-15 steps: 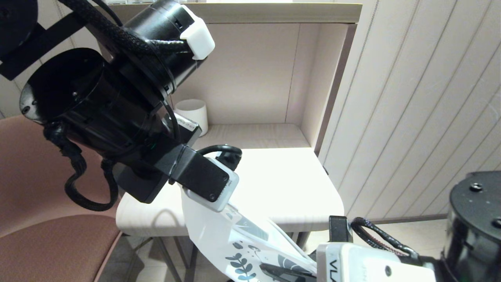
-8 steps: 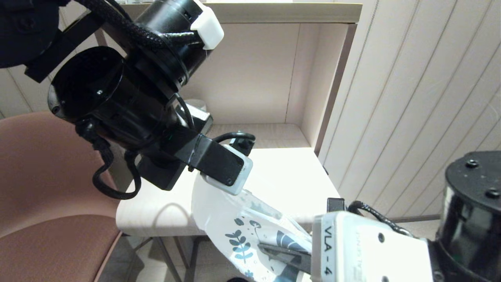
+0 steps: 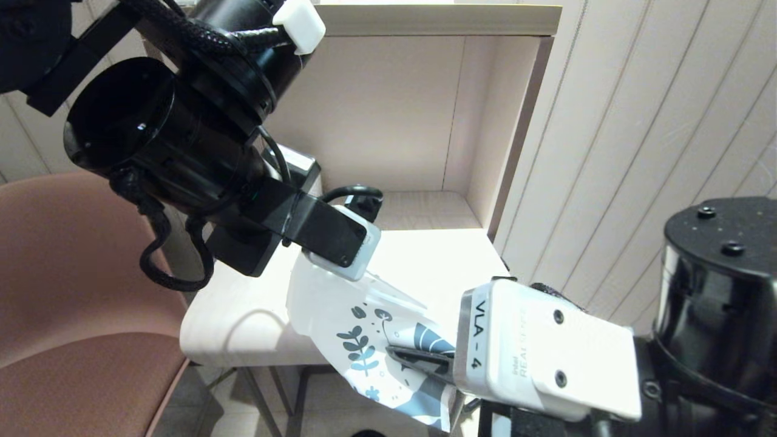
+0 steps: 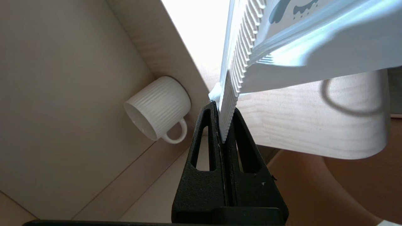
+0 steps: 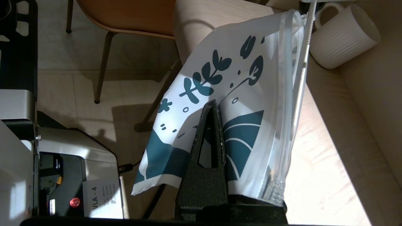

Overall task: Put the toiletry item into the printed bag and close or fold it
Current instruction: Place the comb into the storage bag

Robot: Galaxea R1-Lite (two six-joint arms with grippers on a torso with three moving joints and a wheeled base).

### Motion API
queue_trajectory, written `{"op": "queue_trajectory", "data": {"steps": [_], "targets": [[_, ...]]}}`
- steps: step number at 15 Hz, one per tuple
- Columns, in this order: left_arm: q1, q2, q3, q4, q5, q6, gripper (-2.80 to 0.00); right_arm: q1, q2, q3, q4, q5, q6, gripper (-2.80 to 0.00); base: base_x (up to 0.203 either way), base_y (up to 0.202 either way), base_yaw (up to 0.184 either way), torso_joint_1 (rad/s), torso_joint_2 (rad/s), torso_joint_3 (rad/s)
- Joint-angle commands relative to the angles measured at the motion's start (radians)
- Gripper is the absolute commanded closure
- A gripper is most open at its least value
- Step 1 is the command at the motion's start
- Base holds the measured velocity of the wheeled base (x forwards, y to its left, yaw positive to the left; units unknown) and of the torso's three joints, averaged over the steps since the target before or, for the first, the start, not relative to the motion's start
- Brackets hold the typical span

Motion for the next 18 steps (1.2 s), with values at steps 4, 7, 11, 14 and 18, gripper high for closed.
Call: {"op": "queue_trajectory", "data": {"steps": [4, 7, 11, 14, 18], "targets": [[0.021, -0.013, 0.0, -0.036, 0.003, 0.008, 0.0, 0.006, 0.009, 0.009, 0.0, -0.009, -0.012, 0.0, 0.0, 0.0, 0.0, 0.0, 0.0, 0.0], [0.036, -0.016, 0.0, -0.06, 0.003, 0.006, 0.0, 0.006, 0.022, 0.039, -0.004, -0.061, -0.042, 0.0, 0.0, 0.0, 0.0, 0.0, 0.0, 0.0], [0.041, -0.022, 0.0, -0.063, 0.003, 0.005, 0.0, -0.018, 0.024, 0.042, -0.005, -0.15, -0.087, 0.0, 0.0, 0.0, 0.0, 0.0, 0.0, 0.0], [0.079, -0.035, 0.0, -0.093, -0.003, 0.006, 0.0, -0.095, 0.025, 0.034, -0.018, -0.15, -0.102, 0.0, 0.0, 0.0, 0.0, 0.0, 0.0, 0.0], [0.116, -0.065, 0.006, -0.07, -0.04, 0.005, 0.0, -0.176, 0.039, 0.033, -0.026, -0.153, -0.168, 0.0, 0.0, 0.0, 0.0, 0.0, 0.0, 0.0]]}}
